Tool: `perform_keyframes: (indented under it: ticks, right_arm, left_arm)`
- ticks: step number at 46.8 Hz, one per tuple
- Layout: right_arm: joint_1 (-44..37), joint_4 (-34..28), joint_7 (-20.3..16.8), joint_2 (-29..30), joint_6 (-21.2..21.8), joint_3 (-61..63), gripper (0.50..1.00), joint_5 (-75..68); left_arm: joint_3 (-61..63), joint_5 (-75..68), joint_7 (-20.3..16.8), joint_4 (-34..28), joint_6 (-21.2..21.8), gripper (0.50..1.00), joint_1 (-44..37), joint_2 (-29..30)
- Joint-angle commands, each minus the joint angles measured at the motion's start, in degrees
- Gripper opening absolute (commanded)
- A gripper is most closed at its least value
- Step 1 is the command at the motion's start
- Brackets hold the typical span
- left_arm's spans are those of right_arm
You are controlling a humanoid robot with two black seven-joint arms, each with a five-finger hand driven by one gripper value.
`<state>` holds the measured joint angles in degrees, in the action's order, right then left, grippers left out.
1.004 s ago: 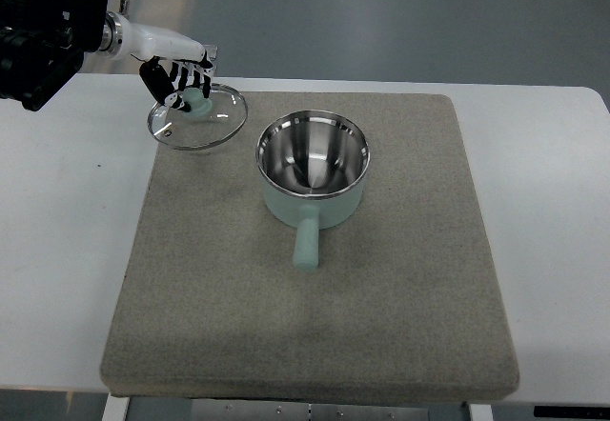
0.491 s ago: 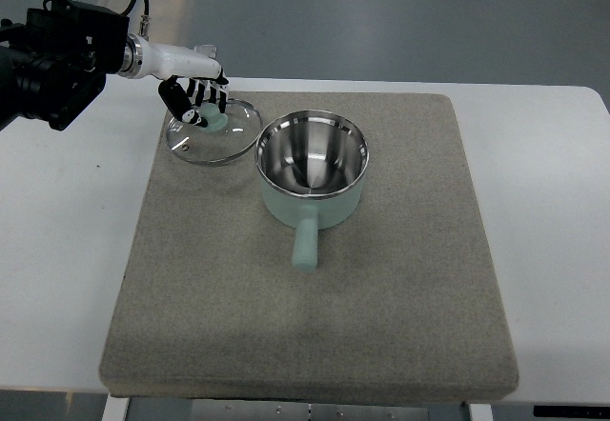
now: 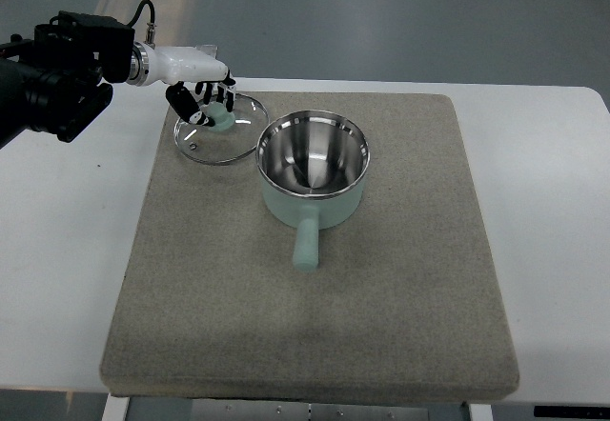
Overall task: Place lid left of pot with left hand
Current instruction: 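Lower the glass lid onto the mat next to the pot, then open the left hand and release the lid knob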
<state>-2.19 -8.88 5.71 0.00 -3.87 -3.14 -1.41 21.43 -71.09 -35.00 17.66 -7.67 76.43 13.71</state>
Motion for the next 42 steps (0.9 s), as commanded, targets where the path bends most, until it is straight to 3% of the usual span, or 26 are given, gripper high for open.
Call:
perform_keyframes:
  ticks: [1,8,10,11,13,15,19,21,42]
  right_arm:
    - [0.0,0.0,0.0,0.0,0.0,0.0,0.921,0.0]
    - [0.0,0.0,0.0,0.0,0.0,0.1,0.923,0.0]
    - [0.0,0.0,0.0,0.0,0.0,0.1,0.921,0.0]
    - [0.0,0.0,0.0,0.0,0.0,0.0,0.921,0.0]
    - [0.0,0.0,0.0,0.0,0.0,0.1,0.921,0.0]
    - [0.0,0.0,0.0,0.0,0.0,0.1,0.921,0.0]
    - [0.0,0.0,0.0,0.0,0.0,0.1,0.921,0.0]
    - [0.0,0.0,0.0,0.0,0.0,0.1,0.921,0.0]
    - [0.0,0.0,0.0,0.0,0.0,0.0,0.921,0.0]
  left_arm:
    - [0.1,-0.1,0.0,0.1,0.0,0.538,-0.2,0.0]
    - [0.2,-0.1,0.0,0.3,0.0,0.544,-0.3,0.0]
    - [0.1,-0.1,0.0,0.3,0.0,0.565,-0.6,0.0]
    - [0.1,-0.1,0.0,0.3,0.0,0.608,-0.6,0.0]
    - [0.1,0.0,0.0,0.3,0.2,0.756,-0.6,0.0]
    - [0.1,0.0,0.0,0.3,0.5,0.861,-0.7,0.0]
    - [0.1,0.0,0.0,0.3,0.5,0.898,-0.9,0.0]
    - [0.1,-0.1,0.0,0.3,0.5,0.964,-0.9,0.0]
    - [-0.4,0.3,0.0,0.1,0.6,0.990,-0.8,0.4]
